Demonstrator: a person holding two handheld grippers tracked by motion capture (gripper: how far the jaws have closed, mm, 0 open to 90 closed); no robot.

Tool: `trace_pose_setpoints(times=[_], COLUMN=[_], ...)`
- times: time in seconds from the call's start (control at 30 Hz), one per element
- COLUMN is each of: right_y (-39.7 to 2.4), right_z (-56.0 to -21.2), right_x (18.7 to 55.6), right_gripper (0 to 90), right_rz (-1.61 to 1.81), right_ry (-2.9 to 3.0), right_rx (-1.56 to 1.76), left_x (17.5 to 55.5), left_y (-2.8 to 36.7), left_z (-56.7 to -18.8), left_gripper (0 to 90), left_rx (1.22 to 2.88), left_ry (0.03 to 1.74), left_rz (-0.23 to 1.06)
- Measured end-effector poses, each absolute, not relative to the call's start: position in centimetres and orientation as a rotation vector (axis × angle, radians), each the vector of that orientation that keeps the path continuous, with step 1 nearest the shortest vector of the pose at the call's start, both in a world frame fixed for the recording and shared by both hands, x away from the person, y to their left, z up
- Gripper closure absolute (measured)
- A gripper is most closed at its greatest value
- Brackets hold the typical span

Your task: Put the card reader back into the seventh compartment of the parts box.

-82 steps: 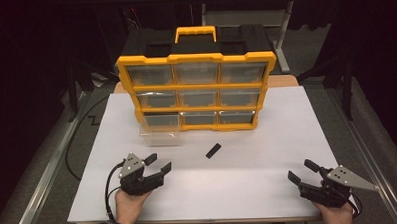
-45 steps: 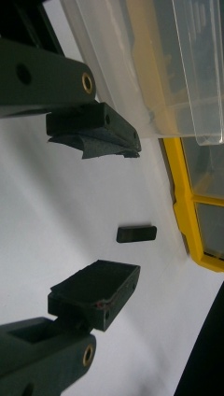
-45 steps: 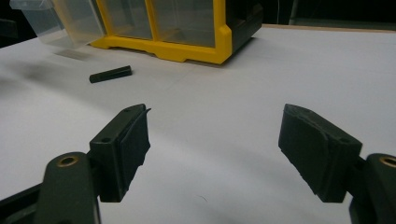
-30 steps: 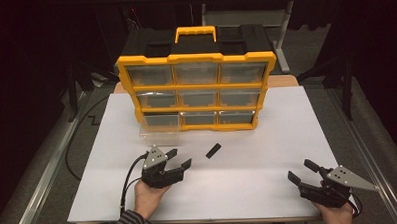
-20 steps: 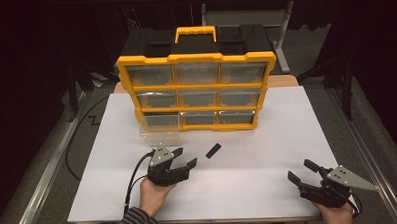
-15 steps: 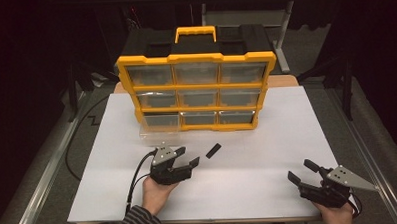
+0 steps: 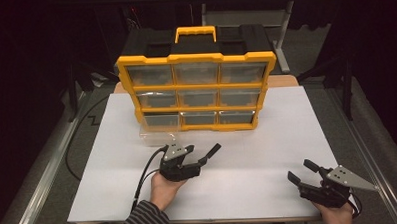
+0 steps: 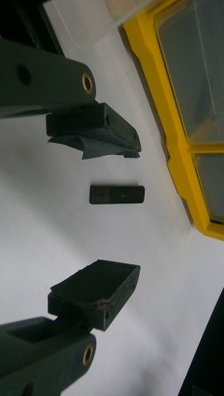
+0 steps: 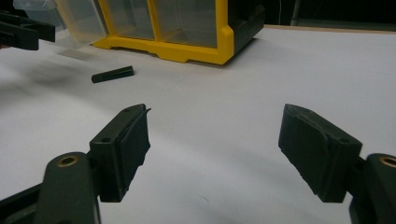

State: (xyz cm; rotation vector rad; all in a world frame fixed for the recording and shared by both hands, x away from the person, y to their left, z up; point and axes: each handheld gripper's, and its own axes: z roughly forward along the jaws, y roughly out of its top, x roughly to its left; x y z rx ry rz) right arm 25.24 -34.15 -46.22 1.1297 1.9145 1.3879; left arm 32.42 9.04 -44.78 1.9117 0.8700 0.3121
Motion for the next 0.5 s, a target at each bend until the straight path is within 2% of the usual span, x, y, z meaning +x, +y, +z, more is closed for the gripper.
trace_pose_setpoints(times=[0.5], right_y=[-34.2], right_z=[-46.2], right_x=[25.2], right_gripper=[25.0], right_rz=[1.391], right_ry=[1.914], right_rx=[1.130], left_x=[34.3], left_y=[7.1], left_z=[-44.0], left_gripper=[39.2], left_rx=[2.010], left_ry=[0.898], left_rz=[0.268])
